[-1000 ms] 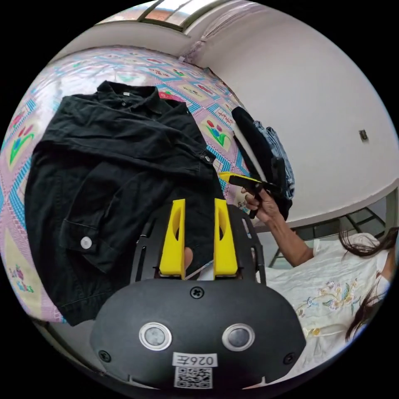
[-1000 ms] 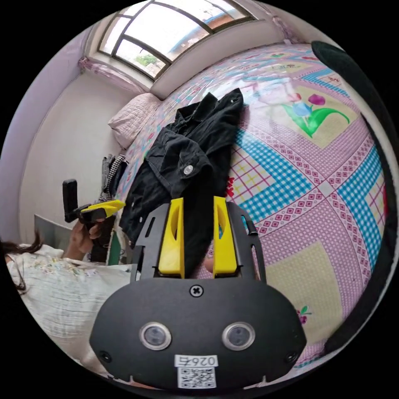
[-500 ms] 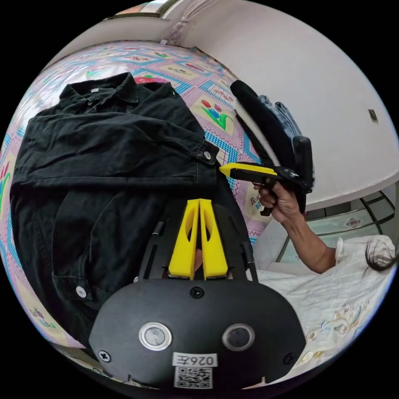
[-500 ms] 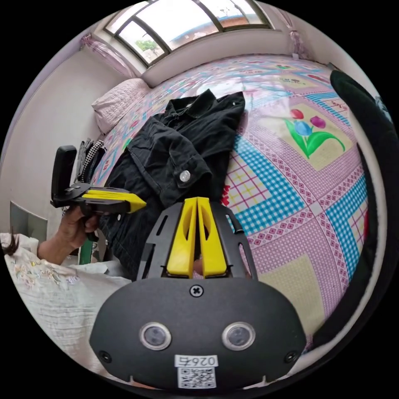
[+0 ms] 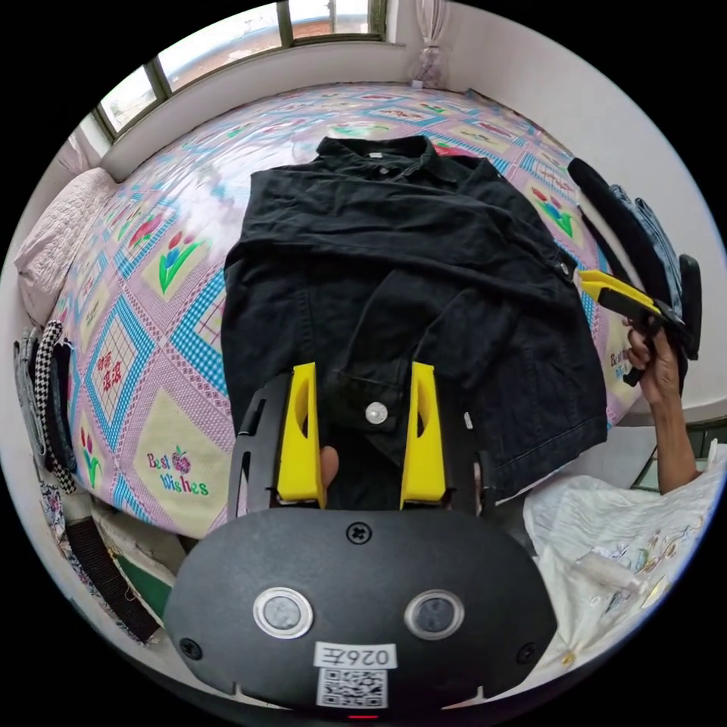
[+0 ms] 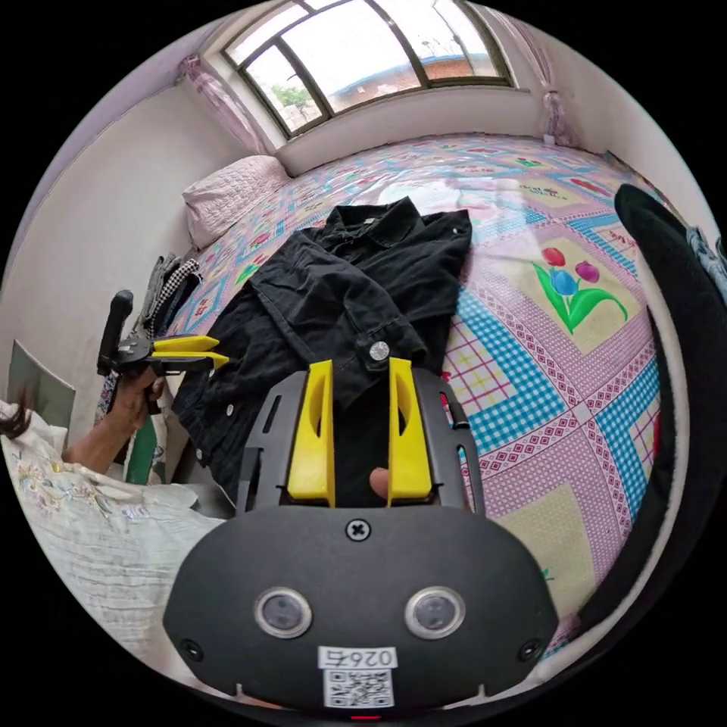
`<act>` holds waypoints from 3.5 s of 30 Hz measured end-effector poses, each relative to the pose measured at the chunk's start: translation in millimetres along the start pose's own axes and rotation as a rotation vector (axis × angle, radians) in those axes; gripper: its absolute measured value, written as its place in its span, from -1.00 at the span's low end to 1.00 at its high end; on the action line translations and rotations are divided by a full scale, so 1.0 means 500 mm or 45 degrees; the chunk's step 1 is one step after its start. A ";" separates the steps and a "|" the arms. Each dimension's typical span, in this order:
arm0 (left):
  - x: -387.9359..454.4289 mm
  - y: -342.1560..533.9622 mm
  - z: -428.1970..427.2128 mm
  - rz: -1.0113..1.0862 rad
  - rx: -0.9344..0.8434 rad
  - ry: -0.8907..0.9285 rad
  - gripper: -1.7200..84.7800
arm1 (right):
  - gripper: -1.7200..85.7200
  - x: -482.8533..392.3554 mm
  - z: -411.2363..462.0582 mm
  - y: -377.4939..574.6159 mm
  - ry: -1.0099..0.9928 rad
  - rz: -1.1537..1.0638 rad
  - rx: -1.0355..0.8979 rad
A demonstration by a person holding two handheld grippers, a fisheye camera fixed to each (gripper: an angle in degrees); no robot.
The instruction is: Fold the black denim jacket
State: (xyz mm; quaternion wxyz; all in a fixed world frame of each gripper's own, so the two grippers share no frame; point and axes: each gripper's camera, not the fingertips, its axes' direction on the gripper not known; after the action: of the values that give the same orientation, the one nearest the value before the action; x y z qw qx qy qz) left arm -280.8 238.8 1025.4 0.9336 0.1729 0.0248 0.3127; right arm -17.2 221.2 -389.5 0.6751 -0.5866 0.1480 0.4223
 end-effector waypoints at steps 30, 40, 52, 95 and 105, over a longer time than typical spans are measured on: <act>-0.002 -0.249 -0.241 0.590 -0.111 0.451 -0.58 | -0.98 -0.510 0.182 -0.016 0.769 -0.291 -0.157; -0.233 -0.211 -0.358 0.112 -0.022 1.106 -0.57 | -0.98 -0.609 0.148 0.059 0.807 -0.299 -0.224; -0.219 -0.361 -0.444 -0.046 -0.119 1.035 -0.90 | -0.98 -0.614 0.131 0.094 0.809 -0.135 -0.100; -0.371 -0.572 -0.712 -0.232 0.320 0.697 -0.71 | -0.78 -0.094 0.008 0.131 0.249 0.407 0.111; -0.223 -0.793 -0.583 0.167 -0.095 0.519 -0.87 | -0.65 0.303 0.232 -0.274 0.270 0.526 -0.025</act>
State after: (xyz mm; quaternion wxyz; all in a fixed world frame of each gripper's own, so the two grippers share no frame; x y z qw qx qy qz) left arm -187.3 -32.8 610.5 0.8927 0.0725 0.1901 0.4020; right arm 141.2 393.8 -372.4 0.5494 -0.5914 0.3309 0.4888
